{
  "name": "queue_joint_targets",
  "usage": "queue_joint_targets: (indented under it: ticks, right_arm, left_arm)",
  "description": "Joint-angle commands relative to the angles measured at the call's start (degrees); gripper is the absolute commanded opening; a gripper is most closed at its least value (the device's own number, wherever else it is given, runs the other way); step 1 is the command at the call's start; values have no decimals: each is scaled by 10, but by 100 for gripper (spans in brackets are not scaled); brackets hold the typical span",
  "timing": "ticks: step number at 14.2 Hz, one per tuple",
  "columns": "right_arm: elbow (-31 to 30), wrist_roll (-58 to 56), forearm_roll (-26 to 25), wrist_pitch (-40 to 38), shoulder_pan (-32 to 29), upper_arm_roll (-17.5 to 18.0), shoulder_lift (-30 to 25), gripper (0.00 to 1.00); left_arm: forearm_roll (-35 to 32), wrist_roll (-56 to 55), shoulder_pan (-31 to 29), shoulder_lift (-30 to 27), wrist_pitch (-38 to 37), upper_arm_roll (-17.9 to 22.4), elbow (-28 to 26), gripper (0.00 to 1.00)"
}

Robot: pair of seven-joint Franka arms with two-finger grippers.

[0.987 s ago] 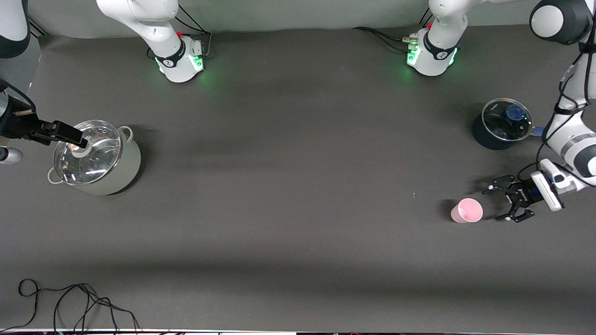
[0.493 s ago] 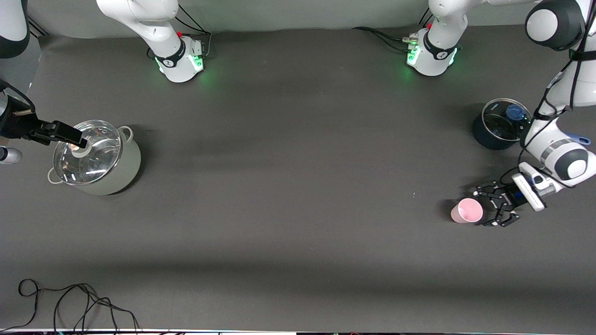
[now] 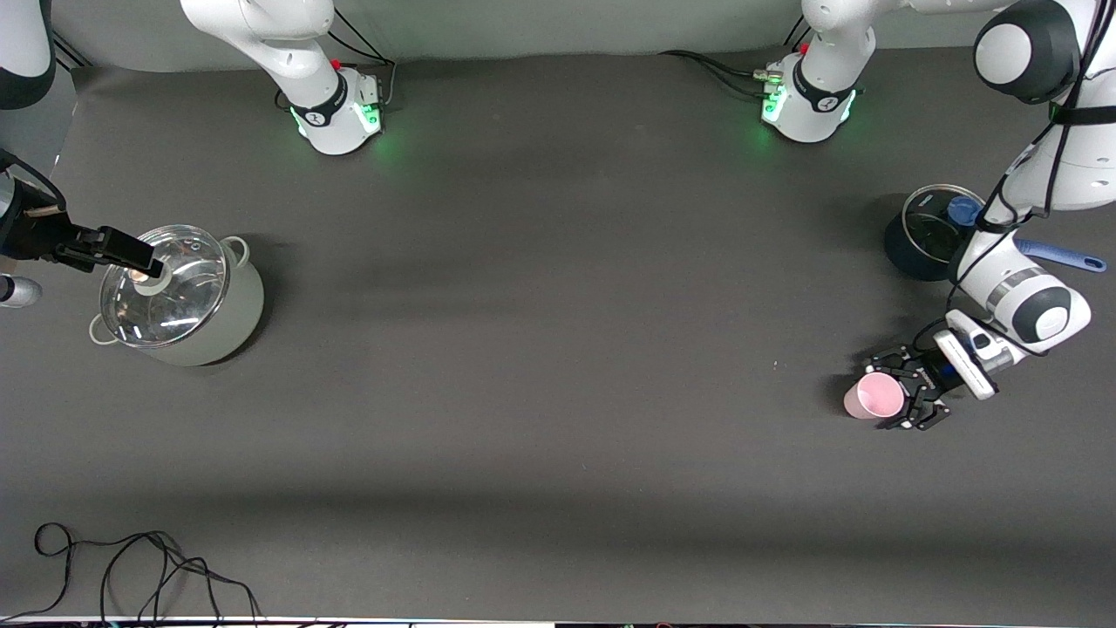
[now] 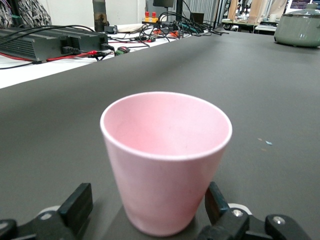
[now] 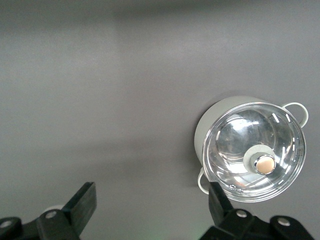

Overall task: Transfer pink cup from left to right arm
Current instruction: 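Lower the left gripper around the pink cup and close it, then lift the pink cup with the left gripper toward the table middle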

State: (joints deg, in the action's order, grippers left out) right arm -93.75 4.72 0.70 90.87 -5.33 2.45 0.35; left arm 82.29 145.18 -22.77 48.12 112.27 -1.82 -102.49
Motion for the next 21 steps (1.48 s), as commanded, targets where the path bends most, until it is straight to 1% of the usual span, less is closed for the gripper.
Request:
queue_joint_targets:
  ticks: [1,2,4,6,7,10,12,13,15,18,21]
  right_arm:
    - [8,-7,-1,-10,0,-2,1,99]
    - [8,-7,-1,-10,-1,-2,1,99]
    - [8,-8,-1,-10,0,-3,1,99]
    - [8,-7,-1,-10,-1,-3,1,99]
    - [8,-7,-1,-10,0,-3,1,99]
    - [8,-7,-1,-10,0,-3,1,99]
    - [8,-8,-1,-10,0,-3,2,99]
    - [8,-8,-1,-10,0,-3,1,99]
    - [8,-7,-1,-10,0,-3,1,99]
    - [8,-7,-1,-11,0,-3,1,99]
    - [8,-7,-1,-12,0,-3,1,100]
  left_arm:
    - [23,16,17,-8,12,3,-14,99]
    - [24,16,17,-8,13,3,-14,97]
    - [26,16,17,-8,13,3,-16,82]
    - [26,16,17,-8,13,3,-17,72]
    - [26,15,17,-8,13,3,-17,64]
    - [26,8,17,-10,14,3,-16,55]
    - [26,-4,20,-15,30,3,-13,54]
    - [26,-24,30,-20,33,3,-11,50]
    - [26,-70,48,-42,54,3,-12,47]
    - [26,-178,102,-93,101,3,-17,47]
    - [32,-308,176,-163,173,2,-38,47]
